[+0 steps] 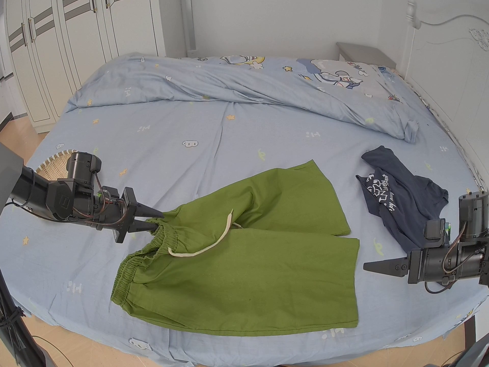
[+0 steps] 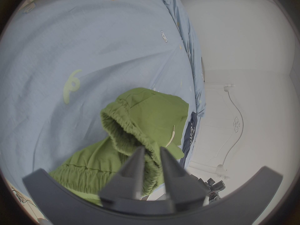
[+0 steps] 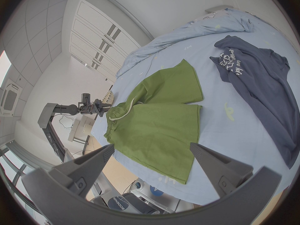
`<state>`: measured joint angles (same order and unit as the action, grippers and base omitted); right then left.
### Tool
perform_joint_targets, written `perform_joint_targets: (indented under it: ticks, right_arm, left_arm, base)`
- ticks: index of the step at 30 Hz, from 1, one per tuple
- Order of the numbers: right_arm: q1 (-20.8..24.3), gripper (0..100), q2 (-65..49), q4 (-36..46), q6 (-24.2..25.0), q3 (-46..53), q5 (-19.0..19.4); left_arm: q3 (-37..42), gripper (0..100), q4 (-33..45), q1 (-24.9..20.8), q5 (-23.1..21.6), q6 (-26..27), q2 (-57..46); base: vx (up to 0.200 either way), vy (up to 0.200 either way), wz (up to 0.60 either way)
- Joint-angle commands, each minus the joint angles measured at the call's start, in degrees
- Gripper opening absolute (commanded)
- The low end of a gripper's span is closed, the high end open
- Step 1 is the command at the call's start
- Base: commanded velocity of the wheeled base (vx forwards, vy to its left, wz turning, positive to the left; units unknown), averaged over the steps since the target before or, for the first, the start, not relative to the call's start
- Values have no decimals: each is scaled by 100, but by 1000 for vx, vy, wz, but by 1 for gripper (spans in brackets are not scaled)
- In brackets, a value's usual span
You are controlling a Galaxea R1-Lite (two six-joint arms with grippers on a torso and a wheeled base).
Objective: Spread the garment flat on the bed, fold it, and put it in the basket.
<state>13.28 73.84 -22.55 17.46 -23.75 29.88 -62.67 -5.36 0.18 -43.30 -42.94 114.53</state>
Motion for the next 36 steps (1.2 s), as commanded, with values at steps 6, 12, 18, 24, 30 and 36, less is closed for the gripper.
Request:
perform_joint_targets:
  ticks: [6, 12, 18, 24, 30, 36]
  right_arm:
    - [8, 100, 17, -4, -5, 2, 0]
    - [-9, 100, 17, -12, -5, 2, 0]
    - [-18, 100, 17, -21, -5, 2, -8]
    - [8, 100, 17, -21, 3, 2, -8]
    - [0, 100, 25, -21, 3, 2, -8]
    - [0, 100, 25, -21, 3, 2, -8]
  left_arm:
    - [238, 0, 0, -352, 6, 22, -159]
    - [554, 0, -9, -713, 15, 31, -212]
    - [756, 0, -17, -950, 32, 40, -361]
    - [836, 0, -26, -1205, 94, 48, -467]
    - [871, 0, -9, -1117, 103, 57, -792]
    - [1029, 0, -17, -1134, 217, 66, -915]
  base:
    - [0, 0, 0]
    - [0, 0, 0]
    - [0, 0, 0]
    - [0, 0, 0]
    - [0, 0, 0]
    - [0, 0, 0]
